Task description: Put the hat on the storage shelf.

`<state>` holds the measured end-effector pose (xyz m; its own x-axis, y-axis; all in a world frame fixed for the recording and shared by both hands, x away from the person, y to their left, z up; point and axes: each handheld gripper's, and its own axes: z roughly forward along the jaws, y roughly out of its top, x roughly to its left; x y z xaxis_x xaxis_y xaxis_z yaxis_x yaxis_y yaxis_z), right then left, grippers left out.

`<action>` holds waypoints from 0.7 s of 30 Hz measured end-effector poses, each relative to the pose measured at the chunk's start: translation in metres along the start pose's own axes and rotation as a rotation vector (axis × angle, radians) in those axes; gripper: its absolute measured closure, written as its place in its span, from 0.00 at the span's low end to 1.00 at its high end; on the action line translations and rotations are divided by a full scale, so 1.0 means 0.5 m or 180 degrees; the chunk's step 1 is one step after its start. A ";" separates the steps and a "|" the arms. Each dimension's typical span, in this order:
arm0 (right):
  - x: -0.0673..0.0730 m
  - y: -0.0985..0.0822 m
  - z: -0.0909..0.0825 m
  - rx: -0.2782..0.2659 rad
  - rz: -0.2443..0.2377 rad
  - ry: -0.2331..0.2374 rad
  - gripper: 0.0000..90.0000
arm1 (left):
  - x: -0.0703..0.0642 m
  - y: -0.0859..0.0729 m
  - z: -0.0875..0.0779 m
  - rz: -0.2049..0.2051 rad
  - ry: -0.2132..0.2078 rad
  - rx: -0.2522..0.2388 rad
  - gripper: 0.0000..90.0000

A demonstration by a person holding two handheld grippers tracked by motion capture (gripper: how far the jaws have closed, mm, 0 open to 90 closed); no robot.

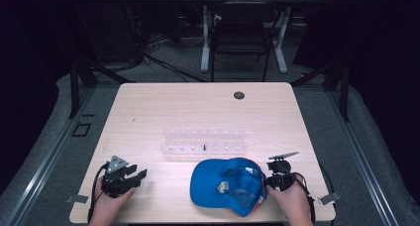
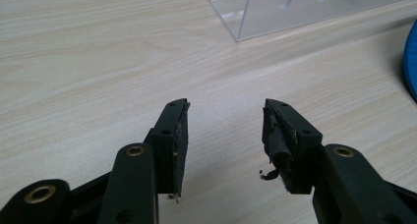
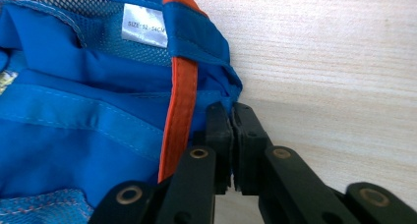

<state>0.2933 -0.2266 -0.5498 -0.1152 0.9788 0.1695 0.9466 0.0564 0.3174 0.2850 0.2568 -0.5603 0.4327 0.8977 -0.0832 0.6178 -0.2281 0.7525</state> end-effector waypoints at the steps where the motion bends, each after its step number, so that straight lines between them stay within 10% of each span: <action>1: -0.002 0.001 0.001 0.0011 0.0026 0.0024 0.98 | 0.000 0.000 0.000 -0.0001 0.0004 0.0000 0.59; 21: -0.029 0.045 -0.085 0.0228 -0.0088 0.0263 0.99 | -0.003 -0.001 0.001 0.0038 0.0015 0.0027 0.59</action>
<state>0.3033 -0.2479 -0.5053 -0.1631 0.9573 0.2388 0.9615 0.1000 0.2561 0.2845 0.2553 -0.5609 0.4369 0.8967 -0.0712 0.6181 -0.2418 0.7480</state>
